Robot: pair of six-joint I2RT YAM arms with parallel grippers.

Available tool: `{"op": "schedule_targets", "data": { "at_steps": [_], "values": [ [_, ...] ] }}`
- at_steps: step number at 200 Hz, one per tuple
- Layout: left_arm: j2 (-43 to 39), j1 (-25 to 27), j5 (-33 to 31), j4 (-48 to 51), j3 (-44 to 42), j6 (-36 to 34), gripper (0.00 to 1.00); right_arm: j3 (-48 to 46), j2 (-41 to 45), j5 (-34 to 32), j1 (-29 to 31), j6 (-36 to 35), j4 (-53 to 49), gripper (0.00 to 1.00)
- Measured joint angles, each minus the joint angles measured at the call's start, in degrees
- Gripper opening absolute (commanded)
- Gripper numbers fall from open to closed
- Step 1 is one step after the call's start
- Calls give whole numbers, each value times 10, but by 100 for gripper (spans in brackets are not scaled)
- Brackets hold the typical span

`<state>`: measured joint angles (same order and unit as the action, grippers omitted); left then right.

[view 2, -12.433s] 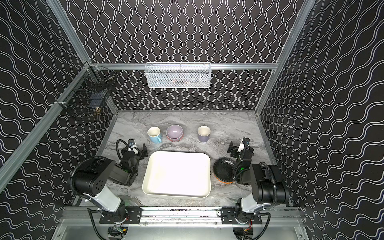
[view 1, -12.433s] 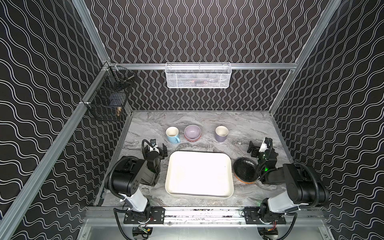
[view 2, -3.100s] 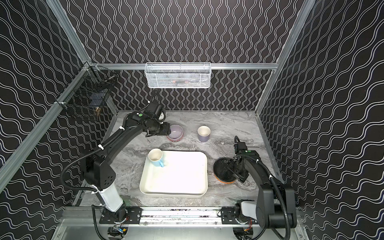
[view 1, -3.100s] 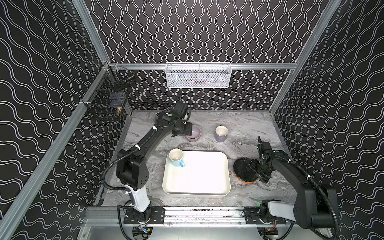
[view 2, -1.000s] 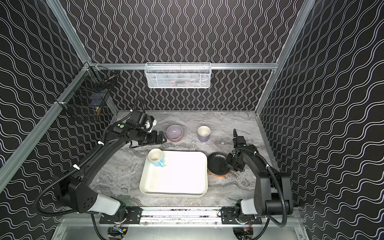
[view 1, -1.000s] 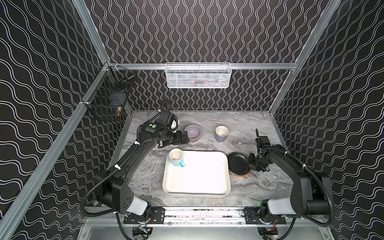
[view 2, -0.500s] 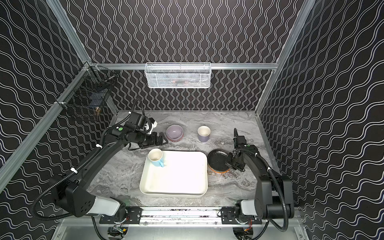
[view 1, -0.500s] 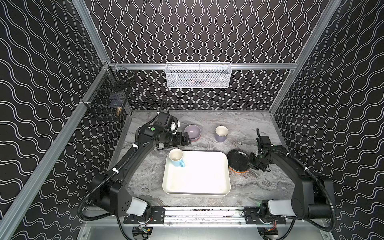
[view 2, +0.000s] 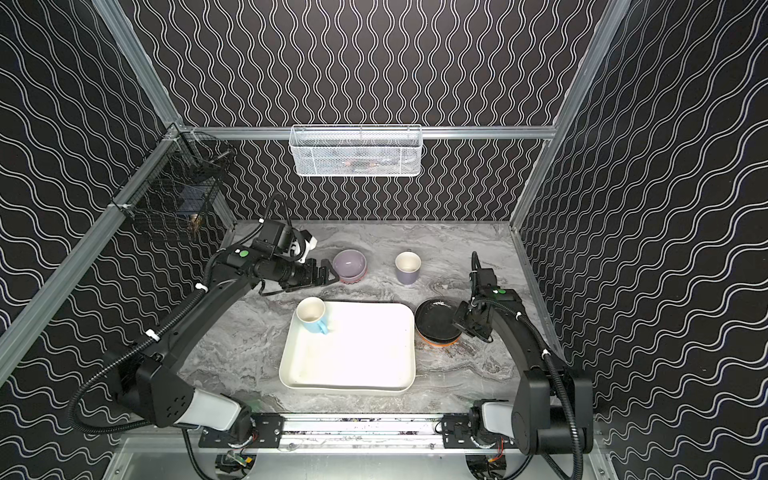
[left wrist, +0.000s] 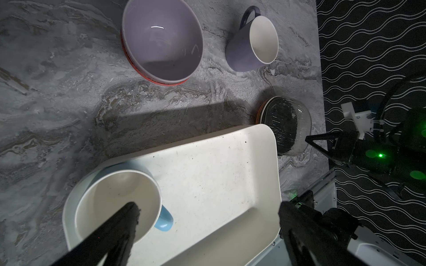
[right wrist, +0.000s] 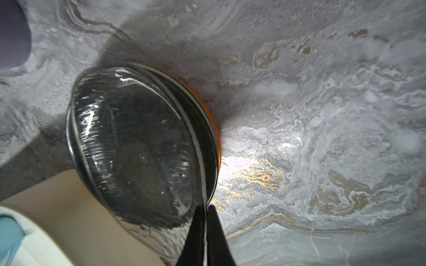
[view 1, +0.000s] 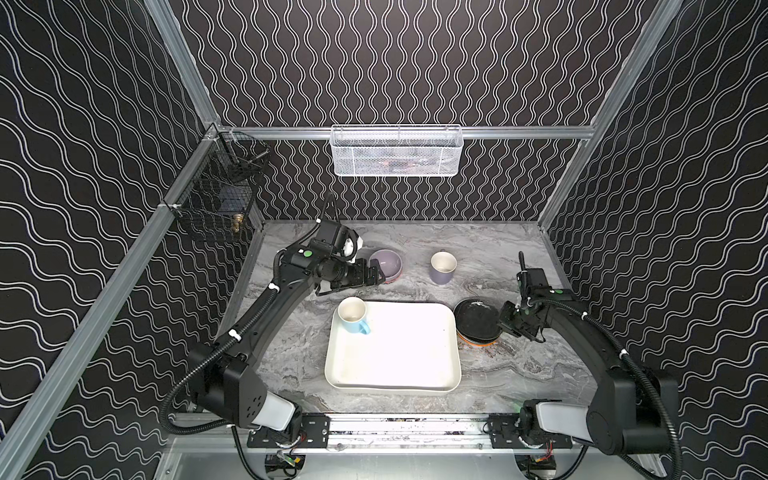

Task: Place the mixed dishes into the plastic bin
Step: 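Grasp the rim of the clear glass lid with the right gripper, then lift the glass lid off the dark plates and carry it over the tray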

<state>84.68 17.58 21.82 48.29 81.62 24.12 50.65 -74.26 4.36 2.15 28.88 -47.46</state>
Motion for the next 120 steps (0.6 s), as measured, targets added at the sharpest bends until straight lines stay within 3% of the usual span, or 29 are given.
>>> {"op": "schedule_targets", "data": {
  "at_steps": [120],
  "values": [
    [5,0,-11,-16,21,13,99,64,29,4,0,0,-41,0]
  ]
}}
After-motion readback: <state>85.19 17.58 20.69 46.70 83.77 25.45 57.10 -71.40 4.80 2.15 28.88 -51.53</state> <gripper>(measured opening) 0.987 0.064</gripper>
